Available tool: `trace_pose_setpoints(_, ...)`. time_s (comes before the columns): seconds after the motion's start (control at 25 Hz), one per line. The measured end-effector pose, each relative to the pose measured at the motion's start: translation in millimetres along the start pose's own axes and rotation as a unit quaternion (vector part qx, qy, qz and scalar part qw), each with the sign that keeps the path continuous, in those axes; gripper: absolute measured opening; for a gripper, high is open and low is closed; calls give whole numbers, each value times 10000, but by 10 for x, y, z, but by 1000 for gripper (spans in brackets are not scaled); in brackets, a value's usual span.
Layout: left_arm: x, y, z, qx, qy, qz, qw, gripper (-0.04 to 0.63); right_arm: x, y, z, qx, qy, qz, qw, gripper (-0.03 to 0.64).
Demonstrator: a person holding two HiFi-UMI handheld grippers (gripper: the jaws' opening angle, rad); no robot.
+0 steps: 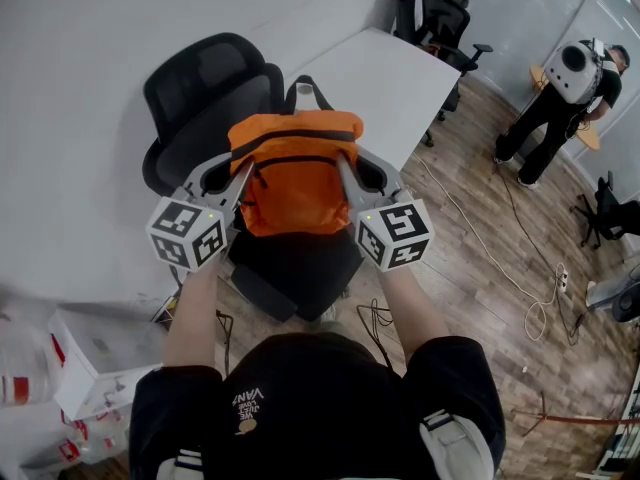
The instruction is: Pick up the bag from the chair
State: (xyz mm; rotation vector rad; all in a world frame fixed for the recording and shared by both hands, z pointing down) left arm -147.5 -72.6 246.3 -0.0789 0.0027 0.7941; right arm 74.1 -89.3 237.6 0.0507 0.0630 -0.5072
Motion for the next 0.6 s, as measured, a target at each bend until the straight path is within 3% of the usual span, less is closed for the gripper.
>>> trace_pose_setpoints(0.6,-3,-11,11,-24,24,21,10000,52,6,-5,14,-47,21,30,10000,15)
Point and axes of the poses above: the fingertips, and each gripper's own axes: y backward along the fingers, x to its right, z out of its underside, the point moved 6 cm from there along y, backward along the fingers, and after that the axes turned 10 degrees about z, right-handed, at the moved point
